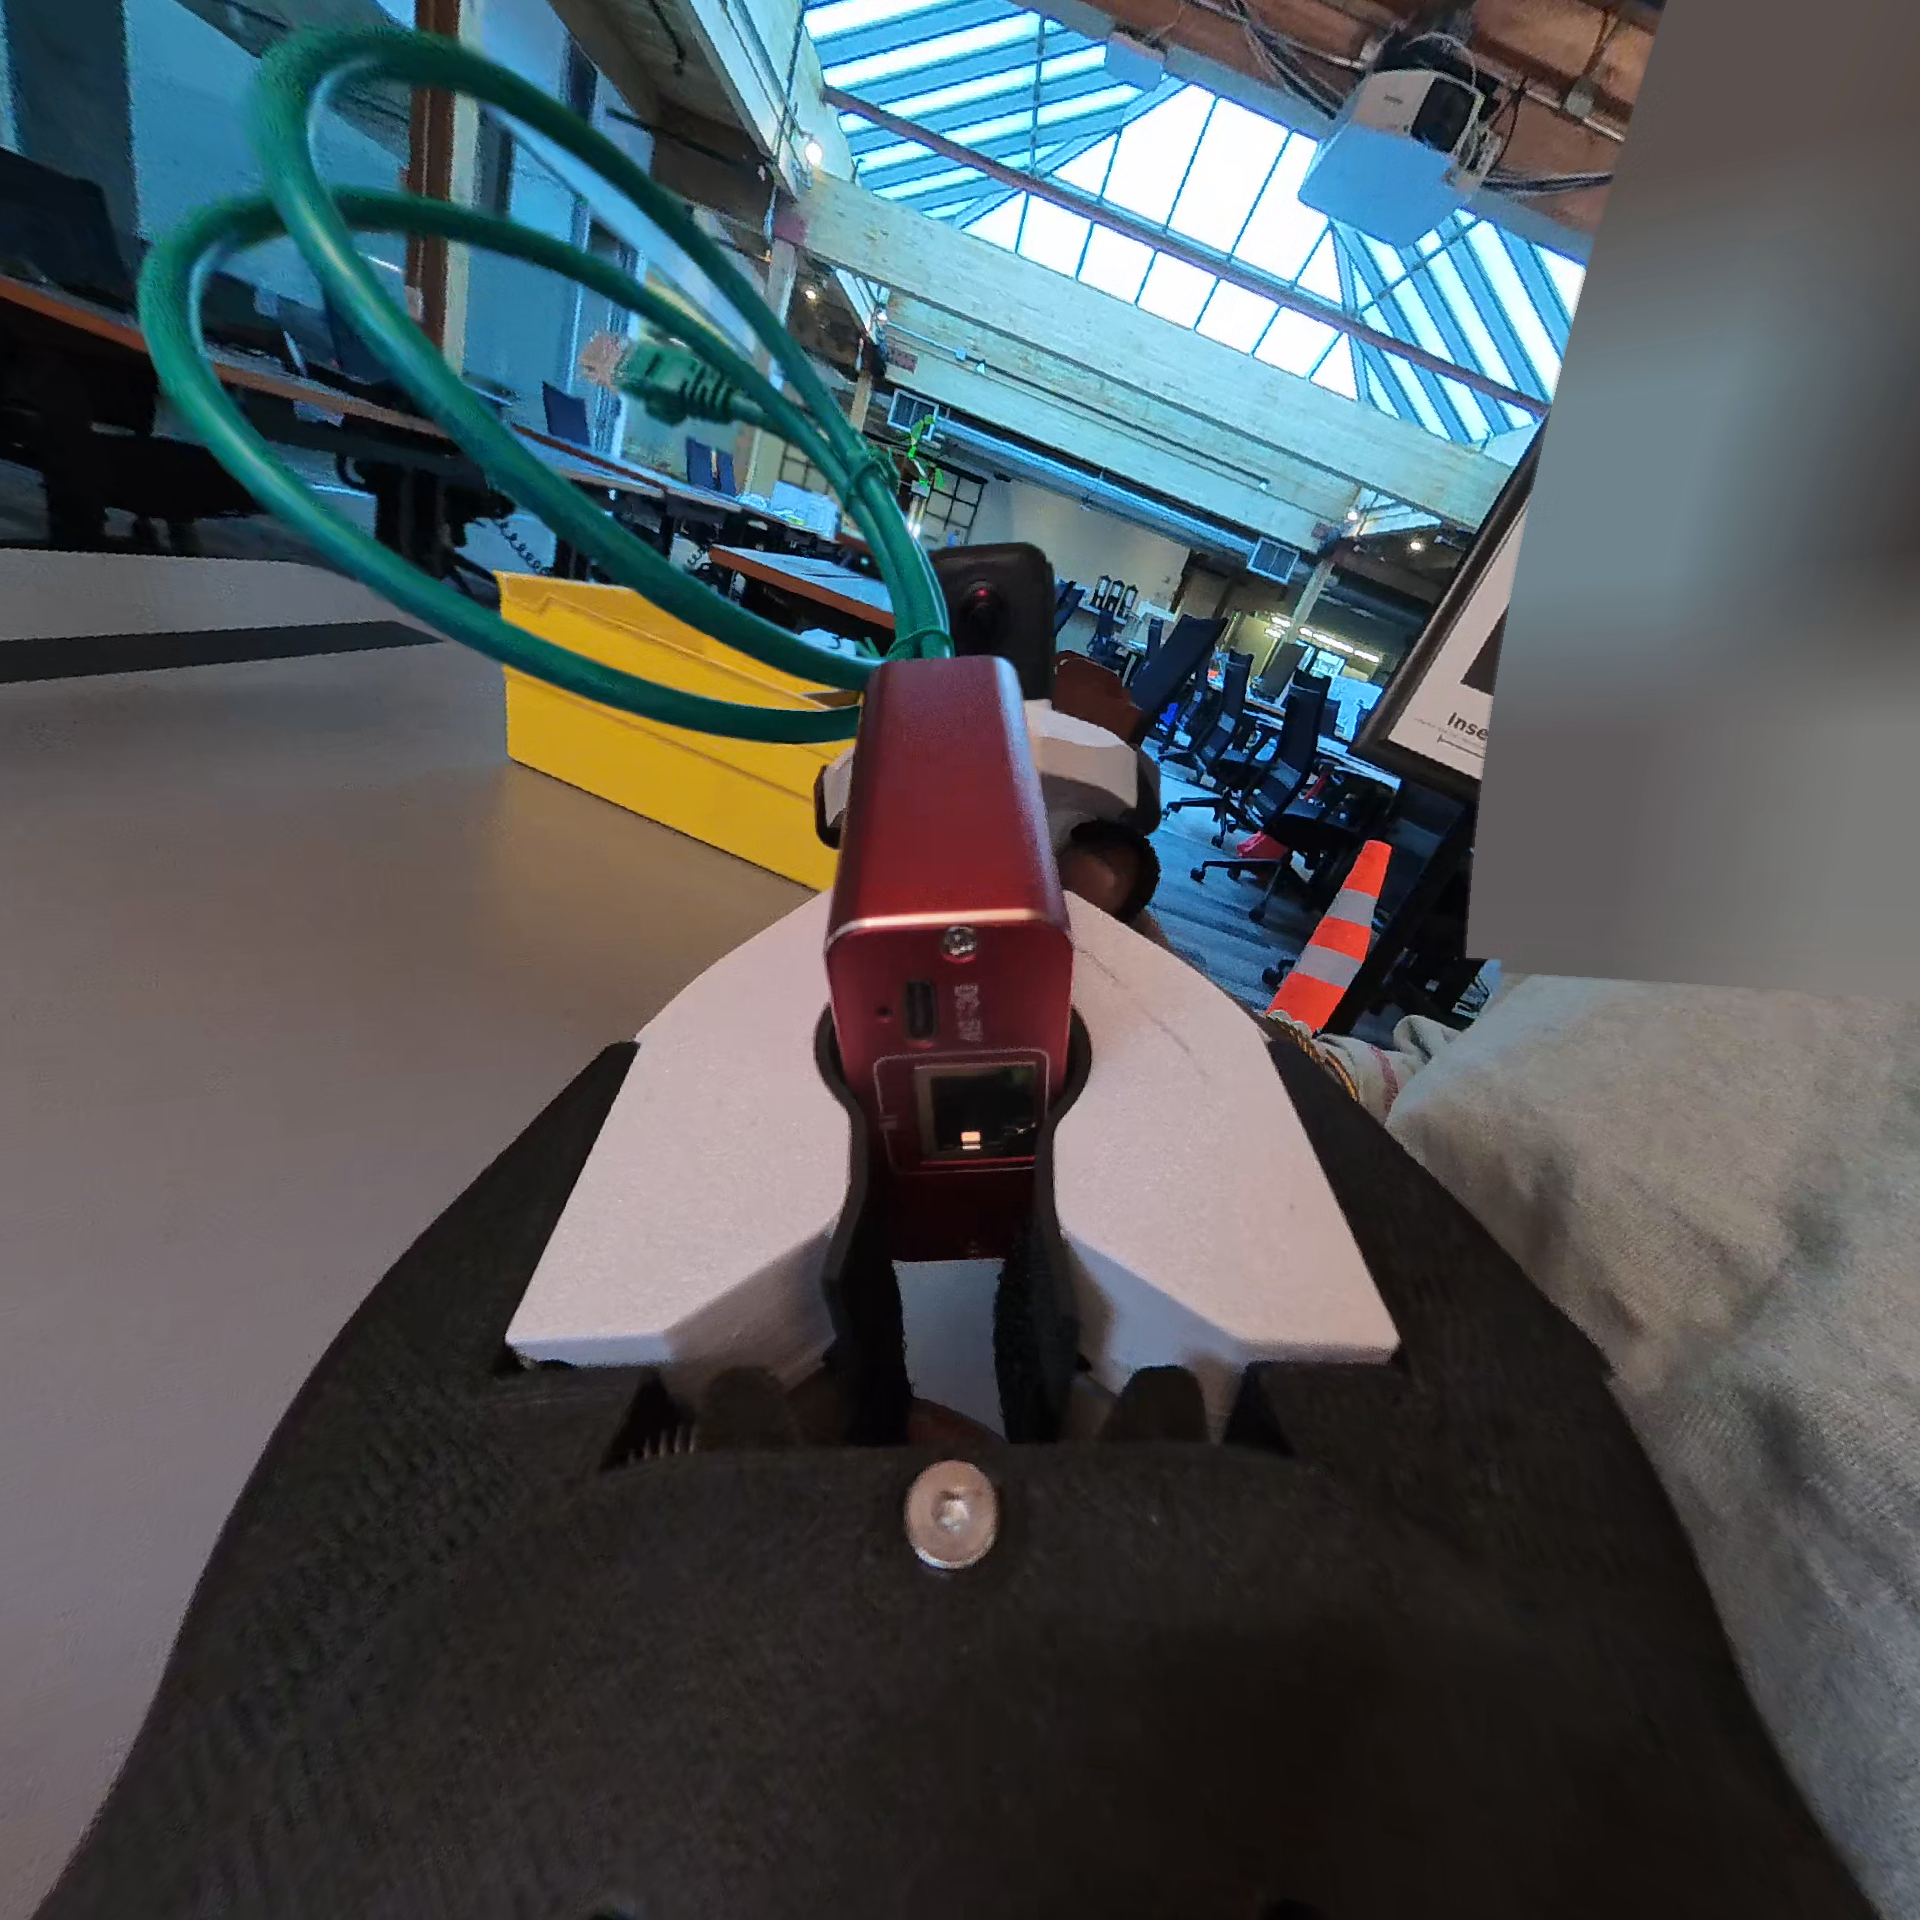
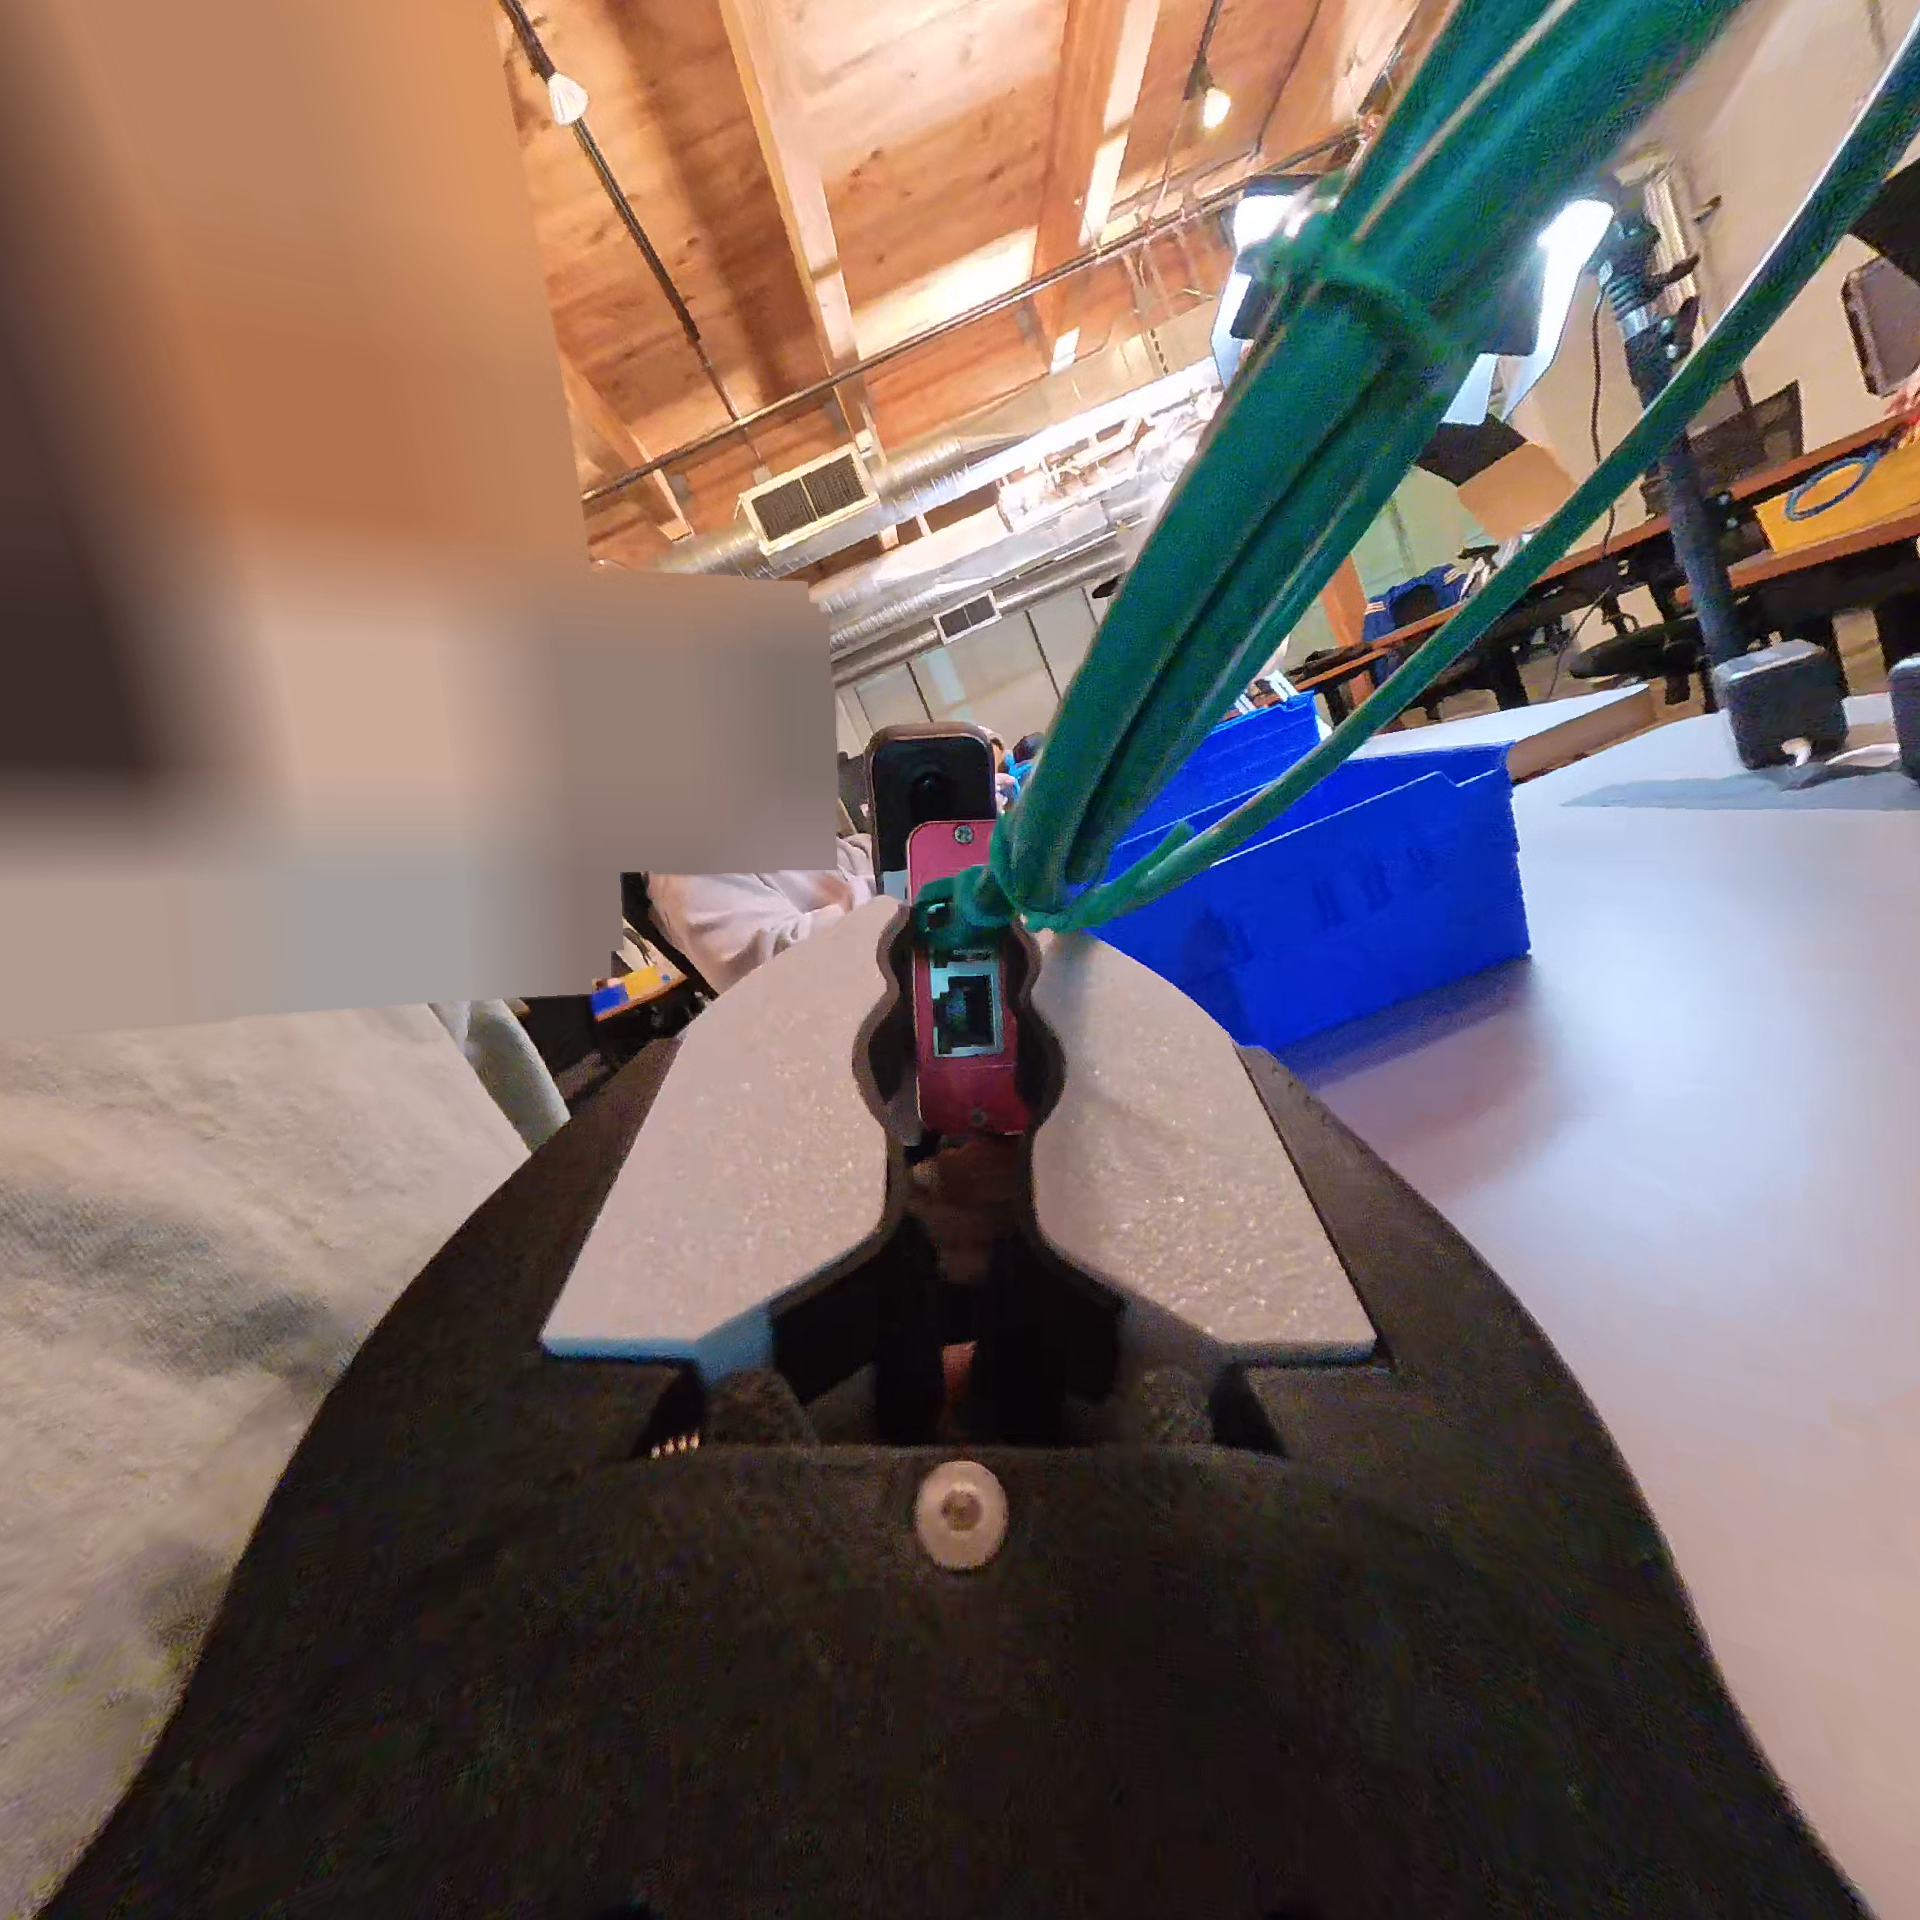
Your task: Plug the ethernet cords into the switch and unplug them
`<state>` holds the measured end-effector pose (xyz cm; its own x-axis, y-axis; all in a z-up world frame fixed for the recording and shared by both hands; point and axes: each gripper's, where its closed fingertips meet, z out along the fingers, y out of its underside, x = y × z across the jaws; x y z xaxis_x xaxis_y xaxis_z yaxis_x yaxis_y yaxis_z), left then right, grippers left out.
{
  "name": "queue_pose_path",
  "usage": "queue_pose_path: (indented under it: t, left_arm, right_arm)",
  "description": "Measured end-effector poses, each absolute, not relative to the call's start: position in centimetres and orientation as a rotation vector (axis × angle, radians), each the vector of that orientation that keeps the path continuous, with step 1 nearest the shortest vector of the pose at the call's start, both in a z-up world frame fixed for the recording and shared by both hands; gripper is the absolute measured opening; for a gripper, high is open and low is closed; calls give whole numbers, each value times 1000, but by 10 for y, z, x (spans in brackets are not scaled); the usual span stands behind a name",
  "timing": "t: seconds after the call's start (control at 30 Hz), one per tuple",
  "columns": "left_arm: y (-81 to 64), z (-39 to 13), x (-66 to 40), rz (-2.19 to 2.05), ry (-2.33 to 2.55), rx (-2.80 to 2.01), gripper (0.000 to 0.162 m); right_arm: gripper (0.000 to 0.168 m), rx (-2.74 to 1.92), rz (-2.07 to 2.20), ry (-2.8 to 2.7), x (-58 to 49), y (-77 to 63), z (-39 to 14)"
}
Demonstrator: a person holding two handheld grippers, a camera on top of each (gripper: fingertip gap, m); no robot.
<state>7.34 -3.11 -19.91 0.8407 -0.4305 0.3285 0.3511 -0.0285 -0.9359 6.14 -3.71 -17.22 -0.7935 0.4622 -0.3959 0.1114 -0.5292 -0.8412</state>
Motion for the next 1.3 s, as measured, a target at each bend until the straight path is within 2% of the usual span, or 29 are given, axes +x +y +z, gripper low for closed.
queue_pose_path:
  t: [0.3, 0.7, 0.87, 0.93, 1.03, 1.13, 1.2, 1.3]
  left_arm:
    - [-29, -197, 77, -577, 85, -1462, 29]
    - [-32, -174, 91, -894, 42, -1313, 30]
    - [-31, -170, 87, -680, 77, -1315, 30]
    - [-37, -164, 91, -844, 67, -1253, 29]
    - [-45, -159, 95, -1124, 33, -1168, 29]
    - [-41, -157, 95, -860, 95, -1199, 29]
    - [-46, -163, 94, -533, 194, -1232, 29]
    - [-53, -151, 87, -637, 122, -1147, 29]
  right_arm:
    - [16, -707, 2114, -1375, 64, -35, -169]
    - [14, -621, 2040, -1198, 68, -33, -146]
    - [14, -636, 2087, -1194, 63, -34, -142]
    - [13, -577, 2032, -1221, 69, -41, -137]
    - [16, -492, 1709, -1337, 71, -48, -132]
    - [15, -461, 1669, -1354, 77, -49, -122]
    - [13, -537, 1831, -1070, 87, -8, -99]
    - [13, -556, 1834, -1098, 98, 20, -98]
